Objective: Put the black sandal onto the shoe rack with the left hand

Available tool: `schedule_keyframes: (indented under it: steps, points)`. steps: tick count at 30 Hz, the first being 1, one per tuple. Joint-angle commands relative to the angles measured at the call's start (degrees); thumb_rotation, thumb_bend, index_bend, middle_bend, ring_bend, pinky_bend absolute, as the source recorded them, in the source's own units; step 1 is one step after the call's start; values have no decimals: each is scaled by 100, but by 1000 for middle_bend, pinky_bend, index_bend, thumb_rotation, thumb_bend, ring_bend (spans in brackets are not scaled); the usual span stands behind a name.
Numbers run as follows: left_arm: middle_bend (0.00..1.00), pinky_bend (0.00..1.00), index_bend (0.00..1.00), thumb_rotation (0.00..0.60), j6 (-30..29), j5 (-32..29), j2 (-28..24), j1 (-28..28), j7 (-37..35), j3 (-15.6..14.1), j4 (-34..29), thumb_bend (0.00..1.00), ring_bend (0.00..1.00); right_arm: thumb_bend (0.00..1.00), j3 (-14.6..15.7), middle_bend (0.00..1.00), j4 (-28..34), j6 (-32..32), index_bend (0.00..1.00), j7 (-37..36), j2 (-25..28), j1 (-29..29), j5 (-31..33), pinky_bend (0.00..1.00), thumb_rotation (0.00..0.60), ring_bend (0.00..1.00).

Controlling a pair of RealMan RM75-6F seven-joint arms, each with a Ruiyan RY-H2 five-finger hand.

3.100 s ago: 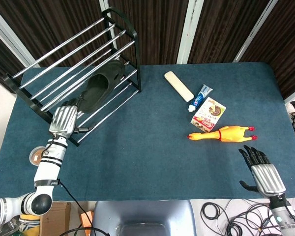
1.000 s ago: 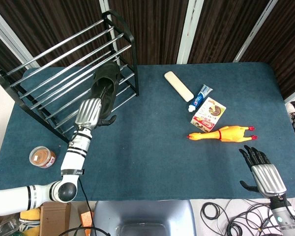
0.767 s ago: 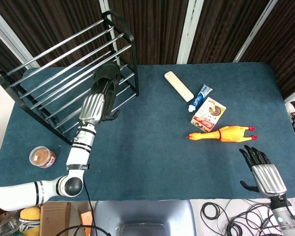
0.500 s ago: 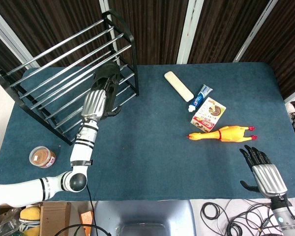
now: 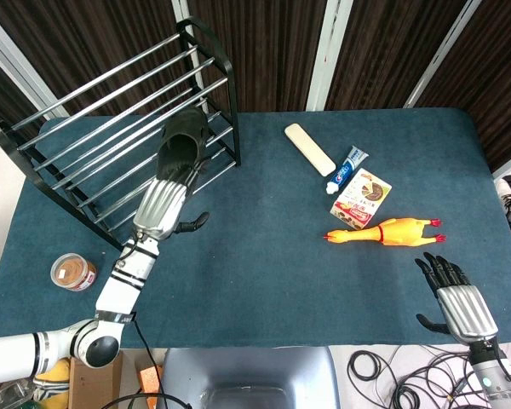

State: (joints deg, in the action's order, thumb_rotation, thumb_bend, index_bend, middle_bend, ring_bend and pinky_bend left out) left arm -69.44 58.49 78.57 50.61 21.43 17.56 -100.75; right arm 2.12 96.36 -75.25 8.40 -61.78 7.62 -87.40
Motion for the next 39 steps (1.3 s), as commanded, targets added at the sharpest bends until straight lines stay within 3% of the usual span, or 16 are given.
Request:
schedule_keyframes:
  steps: [1,10,39]
  points:
    - [264,296,113,583,-155,360,187,-144,158,-258,457,258,209,127,12,0,4,6,0,23,-14,-1,-16,133,600,0]
    - [279,297,150,577,-433,878,628,-184,11,-244,1348,234,228,128,3,0,-17,-29,0,-79,25,-13,-32,133,600,0]
    - [308,297,181,587,-176,825,938,-115,-95,164,2201,238,252,128,-14,0,-2,-38,0,-78,40,-19,-20,133,600,0]
